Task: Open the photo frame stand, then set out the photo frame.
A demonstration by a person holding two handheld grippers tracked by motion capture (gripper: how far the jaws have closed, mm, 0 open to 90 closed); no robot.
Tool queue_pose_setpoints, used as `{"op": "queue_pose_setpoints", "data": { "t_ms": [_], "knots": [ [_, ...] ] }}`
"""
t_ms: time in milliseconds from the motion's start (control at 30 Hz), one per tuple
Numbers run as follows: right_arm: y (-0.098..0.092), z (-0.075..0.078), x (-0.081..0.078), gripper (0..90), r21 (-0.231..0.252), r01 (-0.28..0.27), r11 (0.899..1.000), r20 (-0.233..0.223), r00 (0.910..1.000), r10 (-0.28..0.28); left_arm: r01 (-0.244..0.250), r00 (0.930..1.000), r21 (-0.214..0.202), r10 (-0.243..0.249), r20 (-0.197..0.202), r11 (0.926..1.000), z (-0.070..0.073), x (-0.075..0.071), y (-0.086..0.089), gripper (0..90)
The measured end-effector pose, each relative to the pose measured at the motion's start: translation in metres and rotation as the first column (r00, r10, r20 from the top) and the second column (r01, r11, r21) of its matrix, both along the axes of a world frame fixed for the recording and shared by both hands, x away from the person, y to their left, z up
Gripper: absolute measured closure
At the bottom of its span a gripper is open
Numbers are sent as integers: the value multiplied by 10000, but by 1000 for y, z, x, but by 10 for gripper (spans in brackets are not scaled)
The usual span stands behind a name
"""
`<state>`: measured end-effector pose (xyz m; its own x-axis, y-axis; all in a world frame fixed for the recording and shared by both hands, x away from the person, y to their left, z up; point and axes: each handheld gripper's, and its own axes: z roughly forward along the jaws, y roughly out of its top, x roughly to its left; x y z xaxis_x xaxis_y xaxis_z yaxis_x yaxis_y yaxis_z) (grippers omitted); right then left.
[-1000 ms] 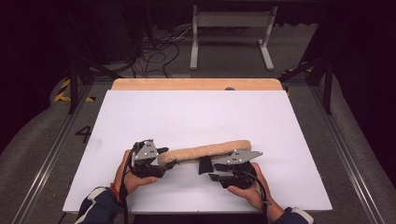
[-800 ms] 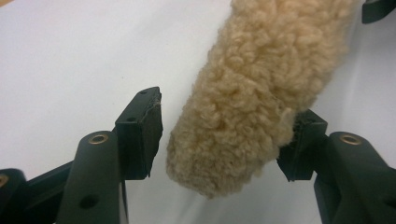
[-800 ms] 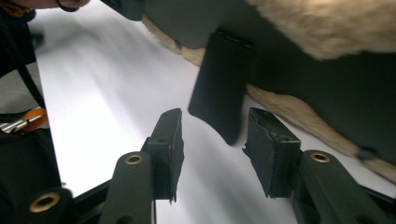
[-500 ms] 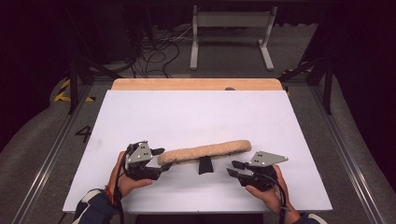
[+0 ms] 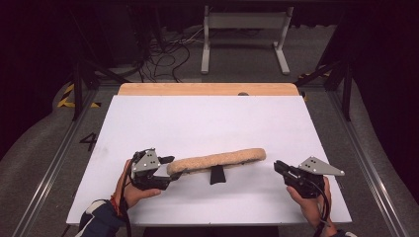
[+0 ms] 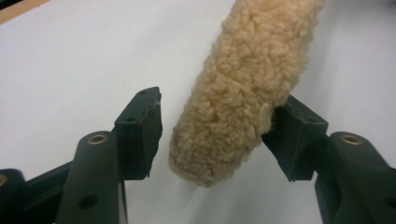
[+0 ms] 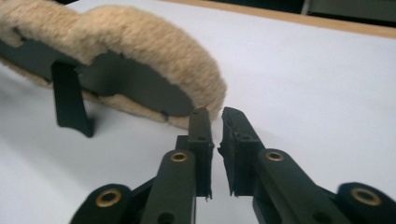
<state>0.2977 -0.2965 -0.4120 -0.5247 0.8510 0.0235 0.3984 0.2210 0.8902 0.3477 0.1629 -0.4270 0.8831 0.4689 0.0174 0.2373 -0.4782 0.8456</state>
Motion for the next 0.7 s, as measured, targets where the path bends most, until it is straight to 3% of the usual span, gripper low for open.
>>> {"op": "queue_pose_setpoints", "data": {
  "t_ms": [367,400,533,700],
  "knots": [
    [0,6,5,847,372,164,9992,341,9993,-176,134,9999,-64,-134,94,9999,0,1,-1,387],
    [3,8,7,865,551,88,9984,420,9991,-111,190,9998,-153,-189,96,9997,0,1,-1,384],
    [7,7,9,878,492,-75,9988,340,9994,59,301,9994,-290,-296,155,9991,1,1,-1,378],
    [10,8,13,900,583,-56,9983,313,9995,38,330,9993,-279,-325,184,9991,0,1,-3,444]
  ]
}}
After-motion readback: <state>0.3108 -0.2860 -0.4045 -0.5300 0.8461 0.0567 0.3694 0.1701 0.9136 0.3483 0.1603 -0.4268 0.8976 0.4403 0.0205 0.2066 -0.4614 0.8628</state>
